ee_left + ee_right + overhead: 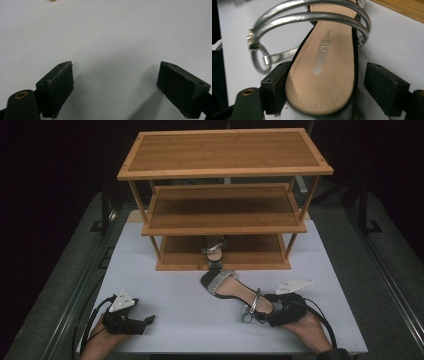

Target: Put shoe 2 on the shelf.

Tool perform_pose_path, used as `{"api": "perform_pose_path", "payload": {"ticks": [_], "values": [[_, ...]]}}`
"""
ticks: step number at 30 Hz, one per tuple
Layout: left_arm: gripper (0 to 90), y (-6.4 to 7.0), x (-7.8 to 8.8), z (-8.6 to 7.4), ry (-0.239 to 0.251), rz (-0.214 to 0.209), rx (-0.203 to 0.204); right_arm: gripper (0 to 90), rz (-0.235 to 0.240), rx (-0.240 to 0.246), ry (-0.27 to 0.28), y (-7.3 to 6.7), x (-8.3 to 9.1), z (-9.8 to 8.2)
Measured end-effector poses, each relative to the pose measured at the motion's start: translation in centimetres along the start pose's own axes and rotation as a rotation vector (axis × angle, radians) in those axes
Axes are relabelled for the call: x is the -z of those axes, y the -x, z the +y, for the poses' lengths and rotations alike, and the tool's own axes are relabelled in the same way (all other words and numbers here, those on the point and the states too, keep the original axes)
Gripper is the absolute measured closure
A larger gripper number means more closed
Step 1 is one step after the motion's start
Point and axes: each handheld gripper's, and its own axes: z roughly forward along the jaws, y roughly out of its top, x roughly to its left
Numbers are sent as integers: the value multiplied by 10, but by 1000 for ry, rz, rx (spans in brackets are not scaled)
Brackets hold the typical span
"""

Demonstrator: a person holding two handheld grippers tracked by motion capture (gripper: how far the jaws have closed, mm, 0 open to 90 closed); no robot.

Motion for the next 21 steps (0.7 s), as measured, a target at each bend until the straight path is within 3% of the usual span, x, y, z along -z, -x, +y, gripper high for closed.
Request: {"api": "perform_pose_path", "payload": {"ticks": [16,21], "values": [[128,0,0,0,0,0,0,329,-29,101,-70,-7,-25,13],[128,0,0,0,0,0,0,354,-50,98,-82,-7,-23,14]]}}
